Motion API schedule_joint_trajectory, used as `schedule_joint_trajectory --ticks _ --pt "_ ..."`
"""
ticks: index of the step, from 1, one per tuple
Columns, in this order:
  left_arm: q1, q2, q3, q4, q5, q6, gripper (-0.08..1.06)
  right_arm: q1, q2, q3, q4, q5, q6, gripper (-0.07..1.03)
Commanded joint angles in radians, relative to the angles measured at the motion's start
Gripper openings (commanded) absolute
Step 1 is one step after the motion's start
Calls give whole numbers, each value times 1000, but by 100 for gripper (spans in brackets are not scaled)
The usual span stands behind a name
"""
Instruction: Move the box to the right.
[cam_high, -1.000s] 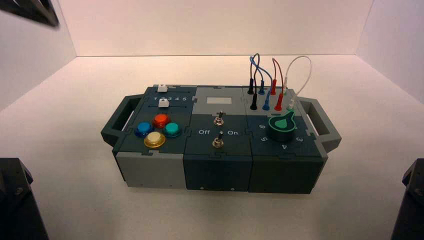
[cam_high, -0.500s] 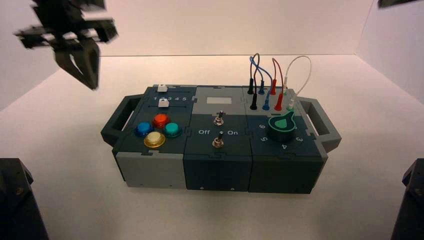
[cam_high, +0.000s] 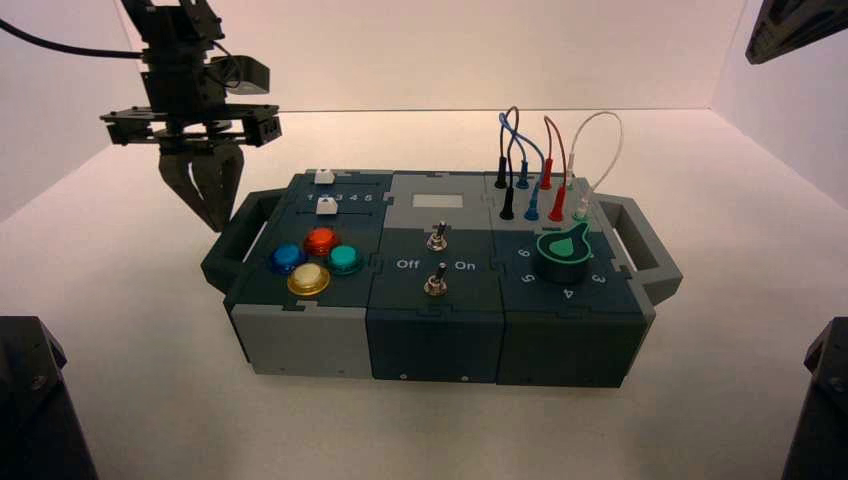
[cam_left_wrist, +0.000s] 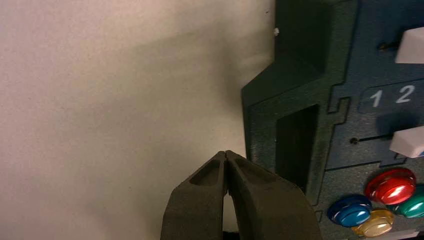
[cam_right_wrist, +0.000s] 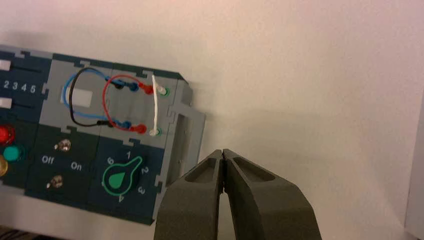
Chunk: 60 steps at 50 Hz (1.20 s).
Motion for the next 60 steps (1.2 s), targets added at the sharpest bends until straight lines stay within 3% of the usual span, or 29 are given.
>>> schedule_joint_trajectory --ticks 1,20,51,60 --pt "-38 -8 -20 -3 6 2 -3 3 0 -41 14 28 3 -2" --pt "-172 9 -55 -20 25 -2 -3 3 -3 -41 29 127 8 -2" --pt "-457 163 -296 -69 118 -26 -3 3 -6 -51 29 156 8 -2" --pt "-477 193 -345 -63 126 -32 -3 3 -9 -55 29 156 8 -2"
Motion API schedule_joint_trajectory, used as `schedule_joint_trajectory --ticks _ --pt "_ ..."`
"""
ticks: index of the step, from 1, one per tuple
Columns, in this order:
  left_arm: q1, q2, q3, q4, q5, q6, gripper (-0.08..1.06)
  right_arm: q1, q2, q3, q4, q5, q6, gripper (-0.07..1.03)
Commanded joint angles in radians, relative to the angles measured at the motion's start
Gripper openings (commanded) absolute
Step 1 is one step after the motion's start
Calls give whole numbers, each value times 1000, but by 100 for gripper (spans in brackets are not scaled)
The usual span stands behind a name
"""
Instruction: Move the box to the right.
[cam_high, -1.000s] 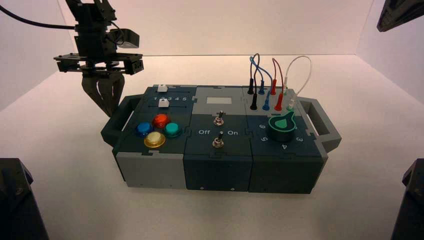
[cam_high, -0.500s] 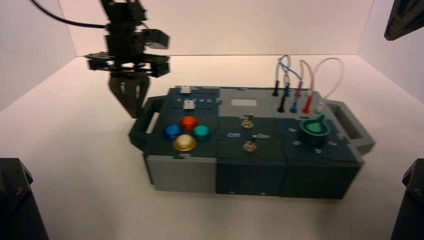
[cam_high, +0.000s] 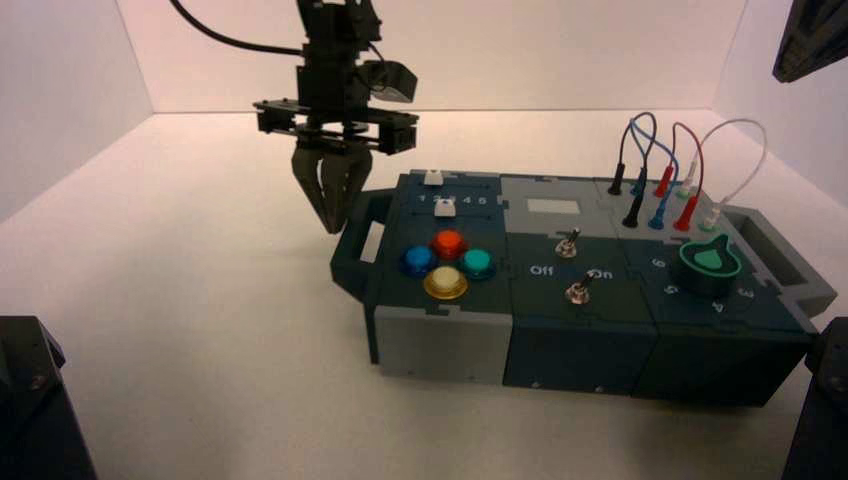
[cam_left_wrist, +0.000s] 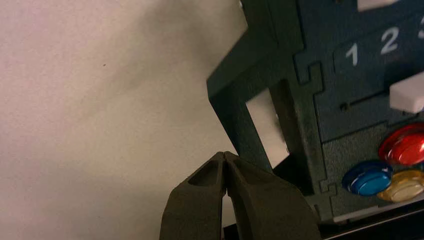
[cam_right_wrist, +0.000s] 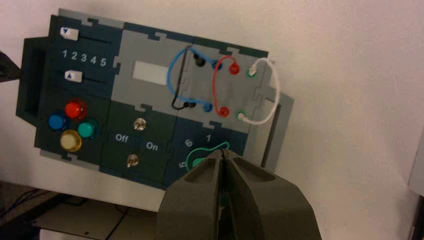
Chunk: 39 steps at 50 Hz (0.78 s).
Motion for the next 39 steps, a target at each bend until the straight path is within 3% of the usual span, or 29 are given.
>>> schedule_joint_trajectory --ticks 1,13,24,31,39 --pt "-86 -6 -54 -25 -21 -2 -3 0 -2 -34 3 -3 3 -2" --pt "52 -110 -44 35 -26 5 -3 3 -29 -41 -3 -3 -3 -2" --pt "224 -264 -20 38 -25 40 -3 3 -41 -48 0 -3 -8 -2" --pt "282 -362 14 40 -54 60 -3 3 -55 -32 0 -3 -5 -2" --pt "307 -423 37 38 -67 55 -3 3 -55 -35 2 -3 -5 -2"
